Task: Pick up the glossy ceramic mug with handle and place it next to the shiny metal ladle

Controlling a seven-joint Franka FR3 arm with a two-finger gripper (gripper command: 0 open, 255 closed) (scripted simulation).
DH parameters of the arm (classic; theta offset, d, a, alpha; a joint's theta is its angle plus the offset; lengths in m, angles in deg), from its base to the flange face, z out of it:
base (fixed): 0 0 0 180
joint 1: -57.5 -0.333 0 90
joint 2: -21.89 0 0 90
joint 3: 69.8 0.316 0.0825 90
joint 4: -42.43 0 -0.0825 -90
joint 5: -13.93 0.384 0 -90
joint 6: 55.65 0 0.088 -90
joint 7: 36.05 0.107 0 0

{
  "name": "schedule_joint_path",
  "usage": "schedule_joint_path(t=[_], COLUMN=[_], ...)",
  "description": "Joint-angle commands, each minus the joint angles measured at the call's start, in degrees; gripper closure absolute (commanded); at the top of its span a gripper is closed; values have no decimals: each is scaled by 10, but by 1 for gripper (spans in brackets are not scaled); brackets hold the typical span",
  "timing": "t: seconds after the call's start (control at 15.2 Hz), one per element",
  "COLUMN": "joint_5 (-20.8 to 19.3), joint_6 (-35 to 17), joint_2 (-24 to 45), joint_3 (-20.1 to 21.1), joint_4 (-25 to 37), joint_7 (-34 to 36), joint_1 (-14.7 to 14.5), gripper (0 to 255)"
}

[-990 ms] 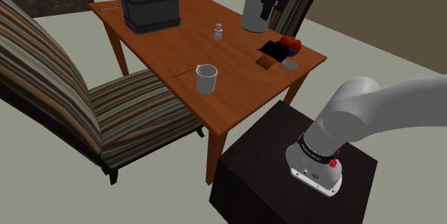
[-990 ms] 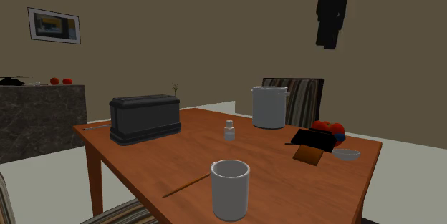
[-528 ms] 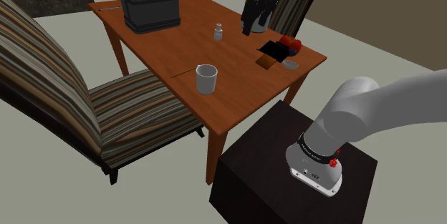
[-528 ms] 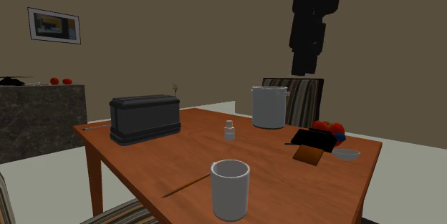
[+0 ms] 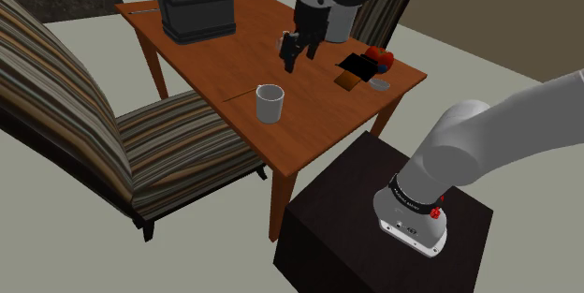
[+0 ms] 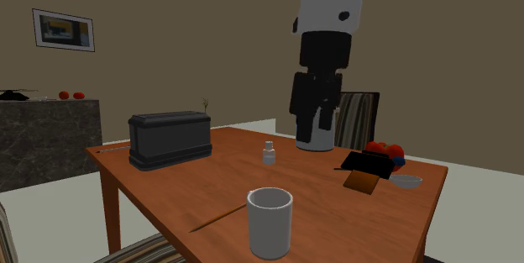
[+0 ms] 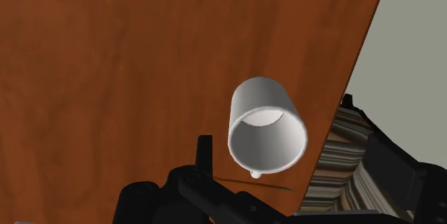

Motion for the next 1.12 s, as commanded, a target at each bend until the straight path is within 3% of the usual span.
schedule_joint_path(t=[0.0,0.66,1.06], joint_5=[-2,-57,-76], joint_6=[-42,-199,-246], joint_2=[36,234,269], joint_3=[12,70,71], joint_4=[-6,27,12], joint_7=[13,104,117], joint_1=[1,13,17], gripper=[0,0,0])
